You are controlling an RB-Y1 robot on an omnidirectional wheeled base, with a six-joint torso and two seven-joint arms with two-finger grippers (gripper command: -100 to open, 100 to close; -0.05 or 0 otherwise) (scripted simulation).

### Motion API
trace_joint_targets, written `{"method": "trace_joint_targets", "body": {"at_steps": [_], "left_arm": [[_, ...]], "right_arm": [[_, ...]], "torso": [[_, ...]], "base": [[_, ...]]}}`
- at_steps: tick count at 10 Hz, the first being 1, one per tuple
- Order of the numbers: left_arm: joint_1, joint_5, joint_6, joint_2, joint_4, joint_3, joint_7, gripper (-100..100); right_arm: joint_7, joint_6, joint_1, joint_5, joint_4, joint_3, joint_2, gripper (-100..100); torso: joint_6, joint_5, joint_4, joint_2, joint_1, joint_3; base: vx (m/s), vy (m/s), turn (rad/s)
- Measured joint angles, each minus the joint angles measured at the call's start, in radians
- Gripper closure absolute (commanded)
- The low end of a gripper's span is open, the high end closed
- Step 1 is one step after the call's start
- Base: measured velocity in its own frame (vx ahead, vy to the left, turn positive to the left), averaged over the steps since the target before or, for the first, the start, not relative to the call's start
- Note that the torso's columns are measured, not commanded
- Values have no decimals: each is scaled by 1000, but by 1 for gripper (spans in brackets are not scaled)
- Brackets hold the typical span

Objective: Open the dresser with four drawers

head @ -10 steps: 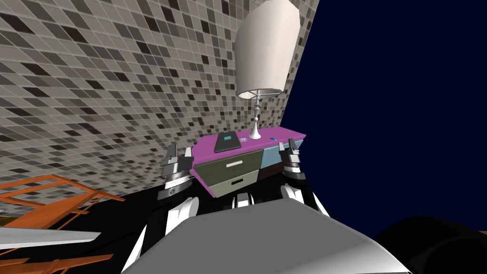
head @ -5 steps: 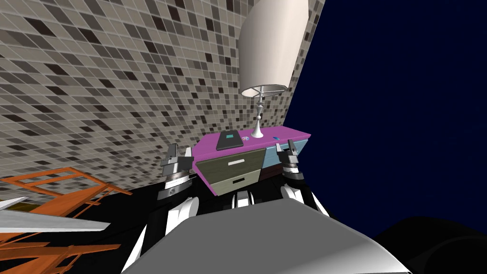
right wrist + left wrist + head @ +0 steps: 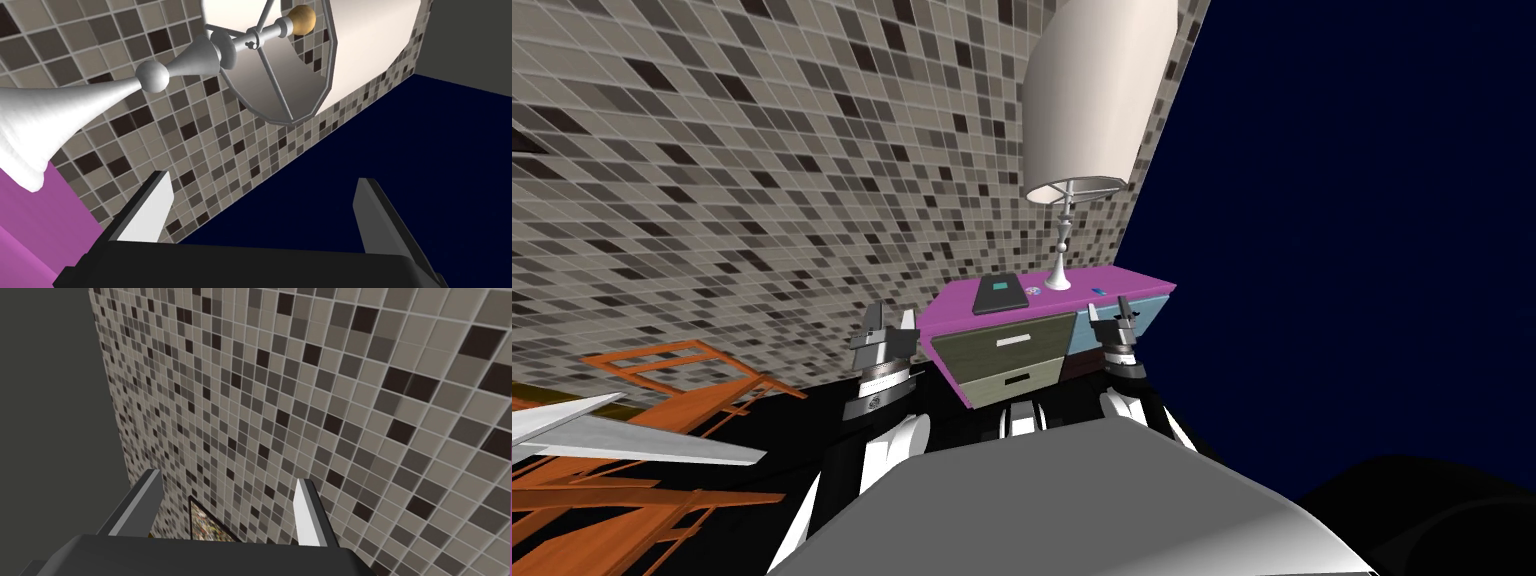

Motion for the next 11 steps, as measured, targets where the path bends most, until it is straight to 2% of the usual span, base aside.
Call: {"method": "trace_joint_targets", "body": {"at_steps": [11], "left_arm": [[0,0,0,0,0,0,0,0]], "right_arm": [[-289,-73,-26,-120,94,55,-26,-100]], "torso": [[0,0,0,0,-1,0]], "base": [[-1,16,68]]}}
